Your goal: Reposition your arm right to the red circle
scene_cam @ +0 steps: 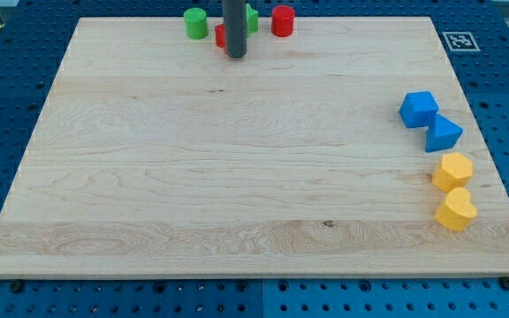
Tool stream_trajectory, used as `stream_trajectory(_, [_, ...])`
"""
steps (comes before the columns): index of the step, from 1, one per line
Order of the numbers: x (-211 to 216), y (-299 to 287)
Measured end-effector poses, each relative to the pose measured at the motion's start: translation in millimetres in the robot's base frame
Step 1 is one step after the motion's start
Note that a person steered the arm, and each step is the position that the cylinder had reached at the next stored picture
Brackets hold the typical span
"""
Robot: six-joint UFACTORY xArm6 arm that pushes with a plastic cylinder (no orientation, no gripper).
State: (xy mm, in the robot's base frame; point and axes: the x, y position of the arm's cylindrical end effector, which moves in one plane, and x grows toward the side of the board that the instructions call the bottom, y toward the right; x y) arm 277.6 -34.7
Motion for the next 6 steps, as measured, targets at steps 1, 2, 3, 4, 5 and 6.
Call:
stream_trajectory(1, [2,-2])
stream_trajectory(2, [35,29])
stream_trajectory(3, [43,91])
stream_trajectory(4, [27,153])
stream_trajectory(5, [-17,188])
stream_trajectory(6, [-79,184])
